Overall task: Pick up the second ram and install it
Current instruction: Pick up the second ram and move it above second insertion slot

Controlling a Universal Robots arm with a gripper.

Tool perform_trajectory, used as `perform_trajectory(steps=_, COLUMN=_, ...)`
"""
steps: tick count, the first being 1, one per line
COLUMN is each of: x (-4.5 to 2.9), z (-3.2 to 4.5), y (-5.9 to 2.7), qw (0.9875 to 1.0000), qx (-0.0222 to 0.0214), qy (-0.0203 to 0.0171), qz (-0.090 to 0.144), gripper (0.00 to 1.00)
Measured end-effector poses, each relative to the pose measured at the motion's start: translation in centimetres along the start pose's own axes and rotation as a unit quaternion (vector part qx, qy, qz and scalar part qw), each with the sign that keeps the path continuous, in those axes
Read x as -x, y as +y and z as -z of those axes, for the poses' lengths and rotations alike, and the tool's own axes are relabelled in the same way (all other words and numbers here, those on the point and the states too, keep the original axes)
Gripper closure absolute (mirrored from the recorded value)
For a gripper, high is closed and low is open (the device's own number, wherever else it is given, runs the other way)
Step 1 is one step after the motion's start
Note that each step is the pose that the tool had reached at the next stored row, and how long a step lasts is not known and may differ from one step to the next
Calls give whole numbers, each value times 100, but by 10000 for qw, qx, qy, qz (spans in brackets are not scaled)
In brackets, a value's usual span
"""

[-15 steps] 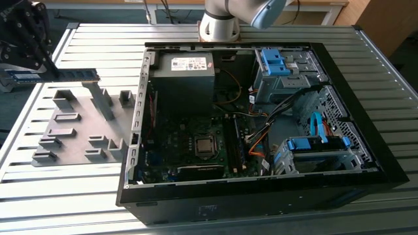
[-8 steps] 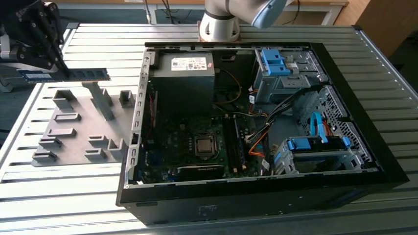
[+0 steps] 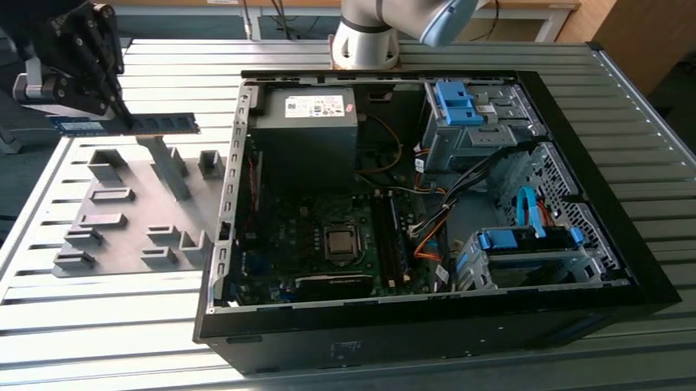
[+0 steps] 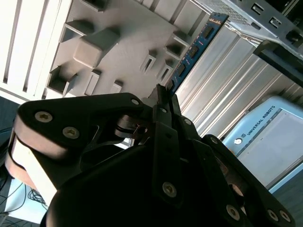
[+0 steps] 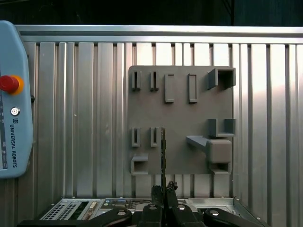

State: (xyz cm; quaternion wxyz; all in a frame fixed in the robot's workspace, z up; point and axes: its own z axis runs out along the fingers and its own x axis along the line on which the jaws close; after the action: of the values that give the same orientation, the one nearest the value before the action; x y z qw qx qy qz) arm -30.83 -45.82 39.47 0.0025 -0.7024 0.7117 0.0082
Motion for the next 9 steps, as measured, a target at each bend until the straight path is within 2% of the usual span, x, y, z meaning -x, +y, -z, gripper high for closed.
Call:
perform_trajectory(steps=5, x=2, z=0, y=-94, qw=10000, qx=0, qy=0, qz=0, gripper=86)
perform_trajectory(steps=6, x=2, z=1, y=-128, qw=10000, qx=0, qy=0, qz=0, gripper=86)
perform_trajectory(steps=7, x=4, z=2, y=-213, qw=10000, qx=0, qy=0, qz=0, gripper=86)
perform_trajectory(steps=9, x=4, z=2, y=-251, qw=10000, qx=0, qy=0, qz=0, gripper=86)
